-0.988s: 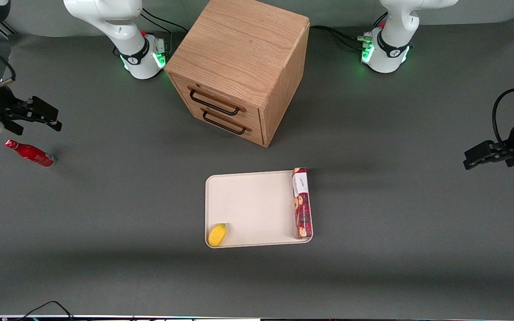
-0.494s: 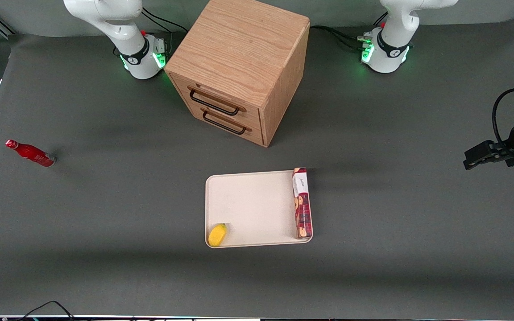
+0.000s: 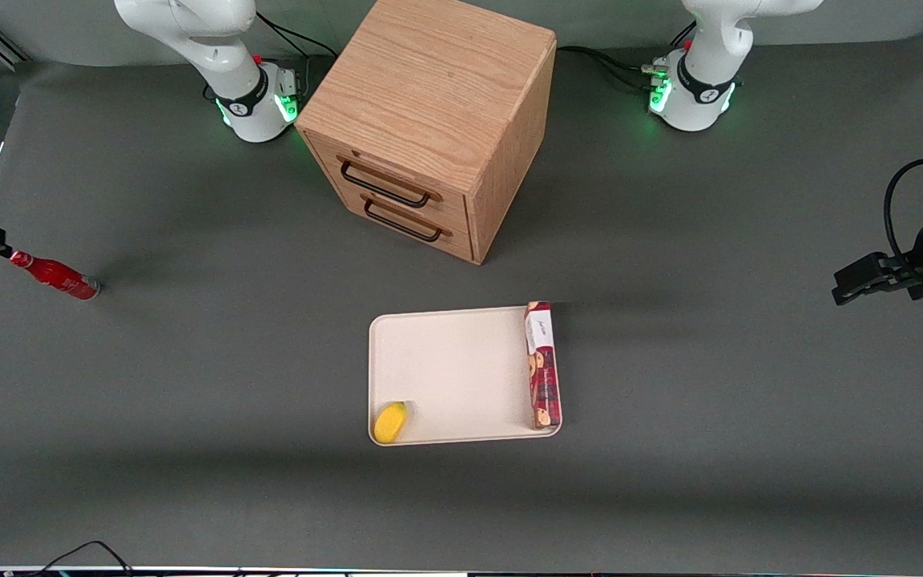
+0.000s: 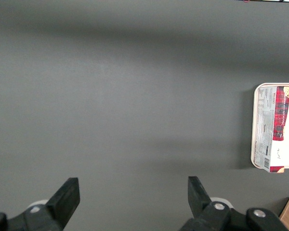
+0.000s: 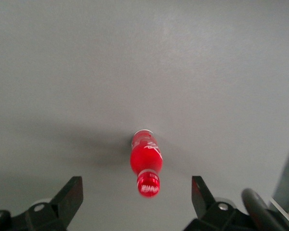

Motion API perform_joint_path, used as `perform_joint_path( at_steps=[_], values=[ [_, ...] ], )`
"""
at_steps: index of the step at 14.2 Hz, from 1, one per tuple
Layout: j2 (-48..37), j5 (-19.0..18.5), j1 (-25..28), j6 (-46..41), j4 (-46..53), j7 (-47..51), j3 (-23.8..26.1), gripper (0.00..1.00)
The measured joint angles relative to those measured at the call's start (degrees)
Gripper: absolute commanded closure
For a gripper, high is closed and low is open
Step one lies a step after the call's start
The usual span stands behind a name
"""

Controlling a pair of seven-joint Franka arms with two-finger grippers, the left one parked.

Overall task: Place coke bottle on tray
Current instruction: 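Close the right gripper around the bottle's neck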

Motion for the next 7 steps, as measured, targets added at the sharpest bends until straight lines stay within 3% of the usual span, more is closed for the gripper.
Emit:
perform_joint_path(
  at_steps=[3,5,7],
  values=[
    [2.8,5.2,-0.1,4.7,-2.6,-5.0,-1.7,0.00],
    [4.0,6.4,-0.1,5.9,-3.2,-6.2,-1.9,0.03],
    [4.2,6.4,-0.2,5.9,-3.8,-6.4,-2.1,0.15]
  ],
)
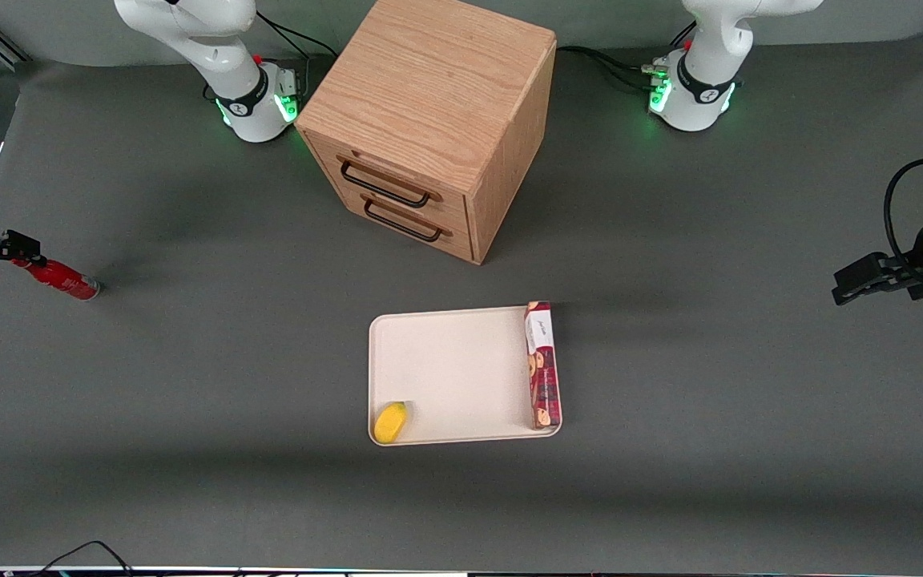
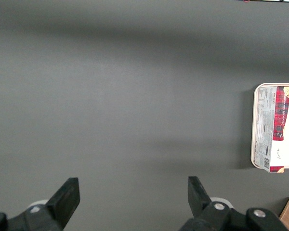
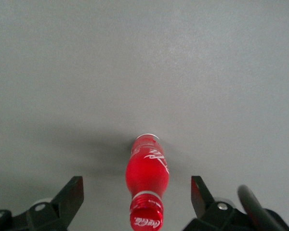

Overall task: Place coke bottle on tray
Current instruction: 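Close the right gripper around the bottle's neck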

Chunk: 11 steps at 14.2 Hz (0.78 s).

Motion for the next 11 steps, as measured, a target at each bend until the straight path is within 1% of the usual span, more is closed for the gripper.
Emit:
perform_joint_path(
  at_steps=[1,2,4,5,6,10,11],
  values=[
    [0.0,0.0,-0.2,0.0,-0.2,-0.2,-0.1,0.23],
    [0.0,0.0,-0.5,0.0,-0.4,-0.8,-0.1,0.38],
    [0.0,0.0,-1.1,0.3,-0.6,-2.1,-0.1,0.75],
    [0.0,0.0,-1.3,0.7,-0.7,-2.5,-0.1,0.87],
    [0.0,0.0,-1.3,0.9,-0.8,-2.7,-0.1,0.94],
    [0.0,0.0,-1.1,1.0,-0.7,-2.9,-0.1,1.00],
    [0.0,0.0,-1.0,1.0,-0.7,-2.9,0.0,1.00]
  ],
)
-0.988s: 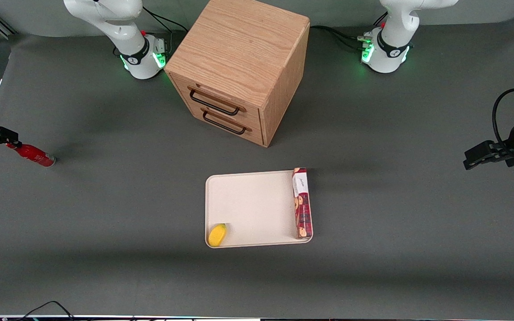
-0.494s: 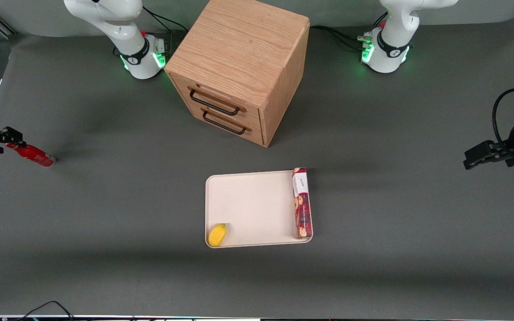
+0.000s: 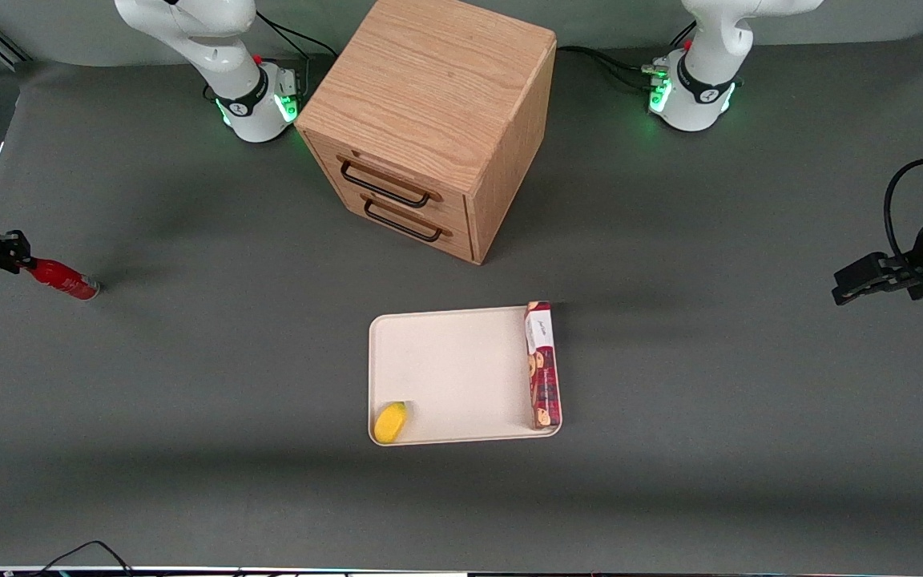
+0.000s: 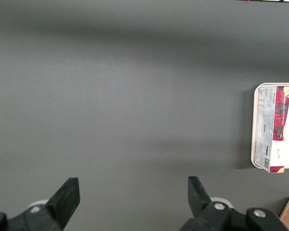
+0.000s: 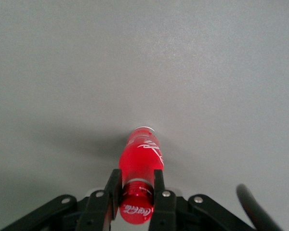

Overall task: Place coke bottle on tray
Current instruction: 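Close the right gripper around the bottle's neck, then lift the bottle and carry it toward the white tray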

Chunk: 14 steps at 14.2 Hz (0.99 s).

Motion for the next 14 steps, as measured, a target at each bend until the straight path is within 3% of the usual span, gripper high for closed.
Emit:
perform_joint_path(
  at_steps=[3,9,14],
  values=[
    [-0.8,0.0,0.3,-2.4,1.7,0.0,0.6,1.00],
    [-3.8,-0.8,0.6,-29.3,23.6,2.7,7.8,1.00],
    [-4.8,-4.7,0.9,-48.9,44.3,20.9,23.6,1.00]
  ],
)
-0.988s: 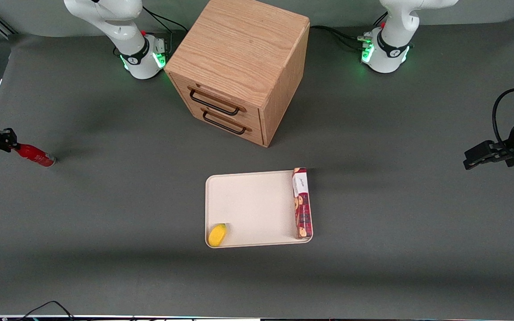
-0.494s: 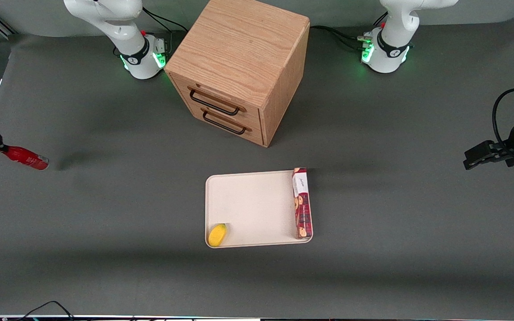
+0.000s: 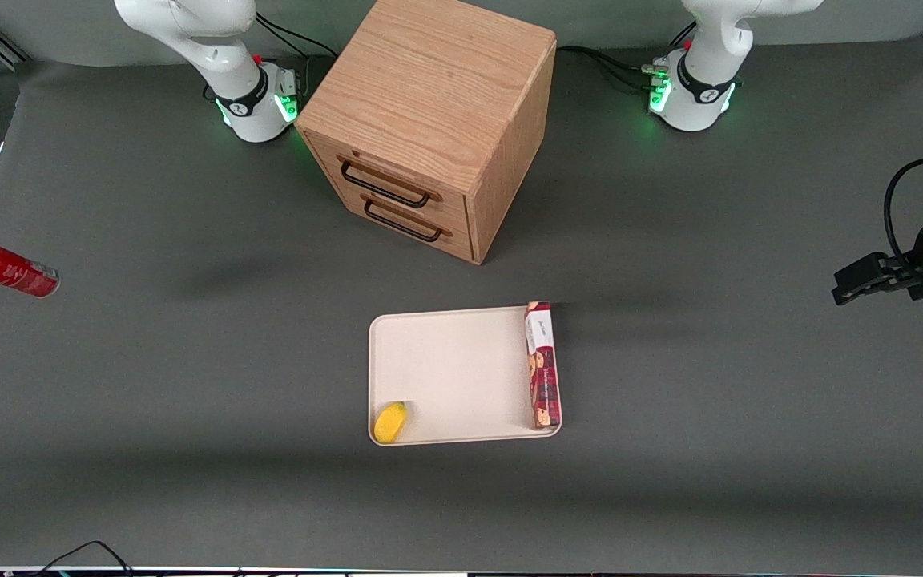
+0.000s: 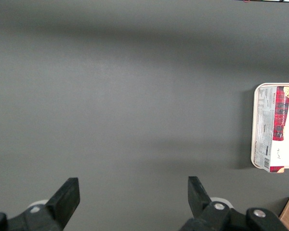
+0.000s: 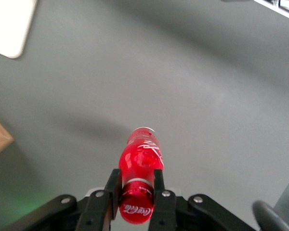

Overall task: Place coke bottle on tray
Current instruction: 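Lift the bottle and carry it toward the white tray, then lower the bottle onto the tray beside the lemon and open the gripper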

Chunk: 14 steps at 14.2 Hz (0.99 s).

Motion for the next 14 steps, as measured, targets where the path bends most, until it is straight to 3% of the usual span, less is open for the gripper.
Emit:
perform_joint_path(
  at_steps=[3,7,10,14],
  values=[
    [0.1,-0.4,0.3,-4.1,4.8,21.4,14.8,1.00],
    [4.9,-0.7,1.3,-1.4,4.4,53.4,31.8,1.00],
    [12.8,-3.1,2.5,7.5,3.7,67.6,38.7,1.00],
    [20.9,-9.2,4.3,18.3,-0.9,77.8,41.9,1.00]
  ],
)
